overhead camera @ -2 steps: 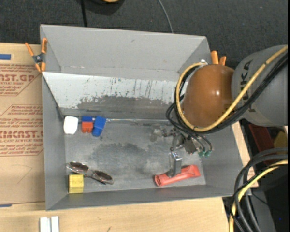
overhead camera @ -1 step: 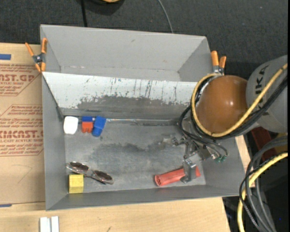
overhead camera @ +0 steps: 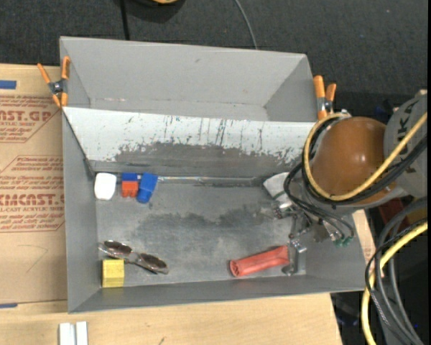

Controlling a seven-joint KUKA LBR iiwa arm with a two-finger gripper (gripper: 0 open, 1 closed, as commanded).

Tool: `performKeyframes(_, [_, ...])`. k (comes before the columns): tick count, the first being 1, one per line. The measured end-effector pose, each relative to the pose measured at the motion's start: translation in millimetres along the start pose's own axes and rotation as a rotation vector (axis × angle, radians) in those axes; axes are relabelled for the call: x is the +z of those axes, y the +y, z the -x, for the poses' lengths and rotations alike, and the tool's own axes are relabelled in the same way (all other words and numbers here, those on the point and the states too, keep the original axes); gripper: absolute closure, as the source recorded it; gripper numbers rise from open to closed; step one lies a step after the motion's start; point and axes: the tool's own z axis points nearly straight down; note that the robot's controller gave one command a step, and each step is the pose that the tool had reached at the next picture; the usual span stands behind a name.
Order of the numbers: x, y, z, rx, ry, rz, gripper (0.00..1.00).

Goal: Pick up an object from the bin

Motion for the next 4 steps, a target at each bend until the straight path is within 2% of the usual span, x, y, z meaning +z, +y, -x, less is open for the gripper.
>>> performKeyframes(1, [25,15,6.2,-0.238,-0.005,0.0,0.0])
performKeyframes(2, [57,45,9.8,-0.248,-0.001,0.002,1.0])
performKeyframes(4, [57,45,9.8,-0.248,-0.001,0.001,1.0])
